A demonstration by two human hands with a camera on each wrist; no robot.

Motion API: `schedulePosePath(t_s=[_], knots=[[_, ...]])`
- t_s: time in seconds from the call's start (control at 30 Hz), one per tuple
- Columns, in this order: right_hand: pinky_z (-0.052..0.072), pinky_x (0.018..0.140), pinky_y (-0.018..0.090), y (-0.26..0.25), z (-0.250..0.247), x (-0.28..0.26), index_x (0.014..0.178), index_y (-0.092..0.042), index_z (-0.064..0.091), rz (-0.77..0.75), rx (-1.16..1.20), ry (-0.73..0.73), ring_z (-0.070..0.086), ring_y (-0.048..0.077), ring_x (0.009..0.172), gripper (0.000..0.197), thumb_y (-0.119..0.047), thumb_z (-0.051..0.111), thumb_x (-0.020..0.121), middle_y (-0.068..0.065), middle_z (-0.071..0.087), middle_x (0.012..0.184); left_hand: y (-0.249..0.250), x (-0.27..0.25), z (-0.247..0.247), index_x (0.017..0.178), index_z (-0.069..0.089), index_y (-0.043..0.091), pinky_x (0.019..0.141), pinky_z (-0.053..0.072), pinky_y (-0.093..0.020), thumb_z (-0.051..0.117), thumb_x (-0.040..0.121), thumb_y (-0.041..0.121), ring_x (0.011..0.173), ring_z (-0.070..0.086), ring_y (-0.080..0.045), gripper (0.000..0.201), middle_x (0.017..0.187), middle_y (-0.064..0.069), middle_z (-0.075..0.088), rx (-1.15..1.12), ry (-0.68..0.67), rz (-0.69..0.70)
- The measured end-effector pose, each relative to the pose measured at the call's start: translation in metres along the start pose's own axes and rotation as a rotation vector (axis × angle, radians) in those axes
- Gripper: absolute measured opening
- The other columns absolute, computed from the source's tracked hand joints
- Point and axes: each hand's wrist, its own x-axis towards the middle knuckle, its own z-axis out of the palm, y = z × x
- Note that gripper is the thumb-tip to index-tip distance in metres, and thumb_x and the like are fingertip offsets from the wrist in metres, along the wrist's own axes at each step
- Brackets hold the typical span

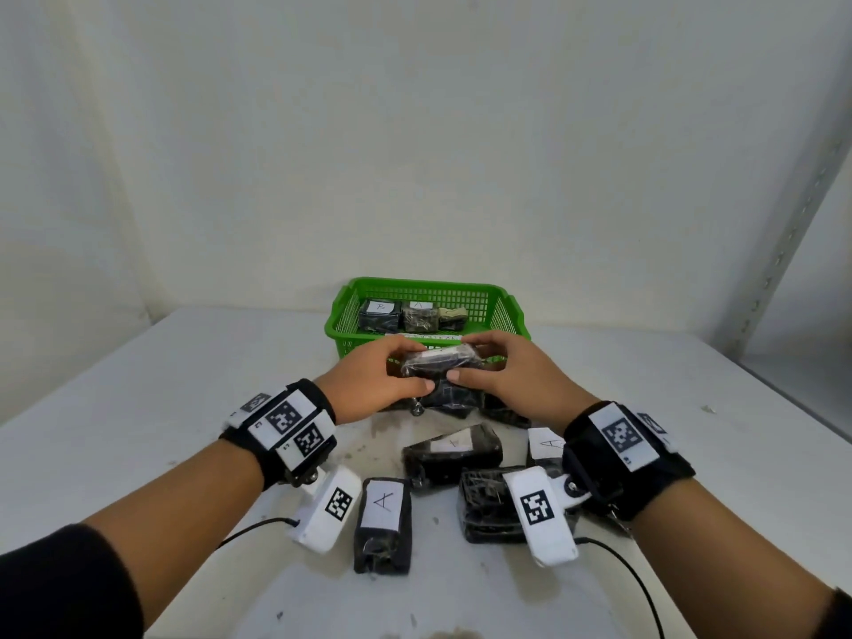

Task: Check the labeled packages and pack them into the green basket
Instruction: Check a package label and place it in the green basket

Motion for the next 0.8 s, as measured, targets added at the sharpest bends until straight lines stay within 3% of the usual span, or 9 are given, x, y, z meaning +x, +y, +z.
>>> schedulePosePath(t_s=[0.07,0.17,0.33,0.63,0.8], knots=[[0.054,0.095,0.03,0.004,0.001,-0.006,0.132,-0.028,0.062,-0.001,0.066,0.026,0.067,0.007,0.103,0.059,-0.04,0.087,0.08,-0.01,0.066,0.118,0.0,-0.004,0.003,0.127,0.058,0.024,0.086,0.053,-0.021,0.075,0.084,0.026,0.097,0.068,-0.006,0.046,0.114,0.008,0.067,-0.064,0.004,0.011],[0.054,0.101,0.033,0.012,0.005,-0.012,0.133,-0.027,0.063,0.022,0.124,0.039,0.068,0.01,0.109,0.063,-0.042,0.088,0.078,-0.006,0.068,0.123,-0.001,-0.008,0.007,0.126,0.06,0.022,0.096,0.054,-0.034,0.076,0.084,0.023,0.1,0.068,-0.009,0.045,0.112,0.006,0.07,-0.12,0.001,0.012],[0.053,0.107,0.039,0.018,0.011,-0.017,0.133,-0.023,0.062,0.028,0.197,0.024,0.068,0.011,0.115,0.067,-0.041,0.091,0.075,-0.006,0.071,0.123,-0.001,-0.011,0.011,0.121,0.063,0.023,0.095,0.054,-0.039,0.077,0.08,0.027,0.099,0.069,-0.01,0.044,0.108,0.005,0.072,-0.143,-0.028,0.026],[0.059,0.097,0.032,0.019,0.012,-0.027,0.121,-0.018,0.067,0.027,0.323,0.008,0.073,0.012,0.106,0.05,-0.024,0.09,0.077,-0.002,0.076,0.115,0.005,-0.017,0.018,0.118,0.065,0.017,0.091,0.056,-0.036,0.076,0.083,0.017,0.093,0.071,-0.012,0.036,0.103,0.003,0.074,-0.195,0.003,0.032],[0.061,0.083,0.023,0.019,0.01,-0.031,0.117,-0.015,0.067,0.032,0.41,-0.058,0.077,0.016,0.1,0.038,-0.01,0.084,0.083,0.004,0.079,0.112,0.002,-0.017,0.019,0.117,0.066,0.018,0.088,0.058,-0.038,0.077,0.083,0.021,0.093,0.072,-0.015,0.036,0.103,0.001,0.075,-0.28,-0.018,0.01]])
